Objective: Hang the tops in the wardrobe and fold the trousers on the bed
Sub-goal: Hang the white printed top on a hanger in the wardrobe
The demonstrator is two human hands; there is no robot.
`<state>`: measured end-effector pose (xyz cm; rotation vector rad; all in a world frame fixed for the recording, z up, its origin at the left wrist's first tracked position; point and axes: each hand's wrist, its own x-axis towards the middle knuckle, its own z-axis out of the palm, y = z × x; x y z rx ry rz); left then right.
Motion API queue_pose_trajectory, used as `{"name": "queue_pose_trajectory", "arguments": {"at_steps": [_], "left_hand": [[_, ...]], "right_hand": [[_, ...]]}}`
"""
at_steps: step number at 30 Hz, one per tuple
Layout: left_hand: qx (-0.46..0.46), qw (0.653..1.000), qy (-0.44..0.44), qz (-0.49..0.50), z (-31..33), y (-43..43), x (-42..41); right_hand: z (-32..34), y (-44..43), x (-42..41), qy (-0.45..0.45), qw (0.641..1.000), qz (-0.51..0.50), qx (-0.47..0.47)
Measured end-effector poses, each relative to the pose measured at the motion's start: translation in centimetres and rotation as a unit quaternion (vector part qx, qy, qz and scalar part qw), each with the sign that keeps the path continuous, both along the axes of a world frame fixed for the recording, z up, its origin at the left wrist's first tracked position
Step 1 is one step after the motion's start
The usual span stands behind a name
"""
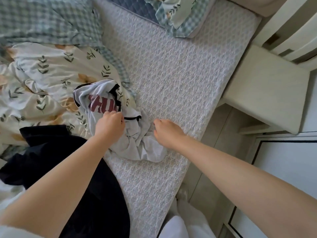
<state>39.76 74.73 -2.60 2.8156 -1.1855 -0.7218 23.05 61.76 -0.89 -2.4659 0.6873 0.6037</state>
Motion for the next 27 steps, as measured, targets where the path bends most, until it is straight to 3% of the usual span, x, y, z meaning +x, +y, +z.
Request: {"name": "queue_pose_trajectory", "arguments": {"at_steps": [7,15,21,27], "left_hand": [[-0.036,0.996,-0.050,-0.065,-5.6,-3.5,3.7],[0.037,0.991,-0.112,-0.060,-9.0,-2.8,5.0],[-0.140,0.989,-0.043,0.028,-7.2,-1.2,4.4],[-0.255,0.952,0.037,0.163,-3.6,0.1,1.0]], "right_hand": [[-6.1,-0.7,4.9,-0.013,0.997,-0.010,0.072],[-11.3,-0.6,8.7,-0.039,0.990,-0.050,0.123],[-12.4,0.4,9.0,-0.090,0.977,-0.129,0.144],[-10.0,-0.1,6.4,-0.123,0.941,-0.255,0.189]]}}
